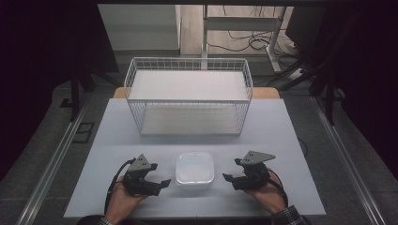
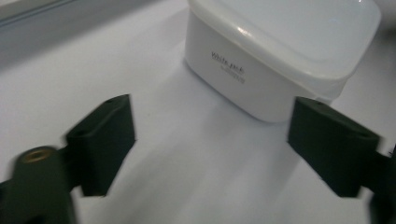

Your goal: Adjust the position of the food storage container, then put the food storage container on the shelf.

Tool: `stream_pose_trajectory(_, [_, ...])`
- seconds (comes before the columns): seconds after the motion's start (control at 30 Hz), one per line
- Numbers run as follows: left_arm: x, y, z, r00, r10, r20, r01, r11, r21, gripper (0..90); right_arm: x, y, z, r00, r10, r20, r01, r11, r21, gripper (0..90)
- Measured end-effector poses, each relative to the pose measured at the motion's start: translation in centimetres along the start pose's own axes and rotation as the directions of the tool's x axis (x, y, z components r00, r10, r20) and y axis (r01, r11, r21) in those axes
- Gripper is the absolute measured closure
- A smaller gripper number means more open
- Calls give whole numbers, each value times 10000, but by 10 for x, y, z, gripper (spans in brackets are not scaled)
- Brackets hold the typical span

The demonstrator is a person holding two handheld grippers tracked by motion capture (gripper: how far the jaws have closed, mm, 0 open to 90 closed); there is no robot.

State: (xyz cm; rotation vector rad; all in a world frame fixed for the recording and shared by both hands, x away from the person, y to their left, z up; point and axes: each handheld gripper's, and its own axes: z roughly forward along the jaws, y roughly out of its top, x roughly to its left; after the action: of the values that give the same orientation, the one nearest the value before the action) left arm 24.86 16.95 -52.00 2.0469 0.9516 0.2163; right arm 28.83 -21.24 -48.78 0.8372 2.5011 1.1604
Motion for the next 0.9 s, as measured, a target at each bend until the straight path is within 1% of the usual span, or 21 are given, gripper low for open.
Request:
stream_pose_trajectory(0.03, [0, 0, 0, 10000, 0, 0, 0, 10000, 0, 109, 0, 0, 0, 10000, 0, 0, 0, 10000, 0, 198])
stream_pose_trajectory(0.07, [1, -1, 0, 10000, -41, -15, 41, 10000, 34, 91, 0, -2, 3, 9999, -86, 76, 85, 9999, 62, 92])
stream_pose_trajectory(0.1, [2, -2, 0, 10000, -33, -31, 34, 10000, 70, 91, 0, -2, 3, 9999, -86, 76, 85, 9999, 62, 92])
stream_pose_trajectory(0.17, [3, -3, 2, 9999, -21, -101, 22, 10000, 43, 77, 1, -4, 7, 9997, -26, 242, 21, 9998, 193, 43])
stream_pose_trajectory(0.23, [4, -4, 2, 10000, -4, -35, 4, 10000, -45, 68, 1, -4, 8, 9997, -39, 244, 31, 9996, 295, 29])
stream_pose_trajectory(0.33, [5, -4, 4, 9998, 173, -130, -176, 9996, -230, 55, 1, -3, 8, 9999, 92, 67, -94, 9996, 278, 23])
stream_pose_trajectory(0.37, [5, -4, 4, 9998, 149, -146, -152, 9996, -222, 57, 0, -2, 7, 9997, 191, -129, -189, 9997, 181, 21])
stream_pose_trajectory(0.4, [6, -5, 5, 9999, 78, -137, -81, 9997, -235, 57, 0, -2, 7, 9995, 258, -181, -255, 9996, 134, 22])
stream_pose_trajectory(0.43, [7, -4, 5, 10000, -93, -8, 93, 9996, -248, 59, -1, -1, 7, 9992, 314, -236, -312, 9995, 100, 22])
stream_pose_trajectory(0.47, [7, -4, 5, 10000, -93, -8, 93, 9996, -248, 62, -1, -1, 7, 9992, 314, -236, -312, 9995, 100, 22])
stream_pose_trajectory(0.5, [8, -3, 4, 9996, -254, 104, 257, 9992, -300, 62, -1, -1, 7, 9990, 336, -289, -333, 9994, 88, 22])
stream_pose_trajectory(0.6, [9, 0, 1, 9983, -448, 372, 464, 9980, -425, 68, 1, 2, 8, 9982, 365, -476, -366, 9993, -2, 21])
stream_pose_trajectory(0.67, [9, 3, 0, 9973, -557, 476, 578, 9974, -440, 68, 2, 3, 8, 9976, 414, -555, -418, 9991, -52, 21])
stream_pose_trajectory(0.77, [7, 7, 0, 9961, -583, 667, 614, 9970, -463, 65, 3, 7, 9, 9961, 518, -721, -532, 9984, -182, 22])
stream_pose_trajectory(0.9, [4, 14, 2, 9970, -490, 605, 515, 9978, -412, 43, 4, 12, 9, 9961, 573, -677, -591, 9979, -251, 23])
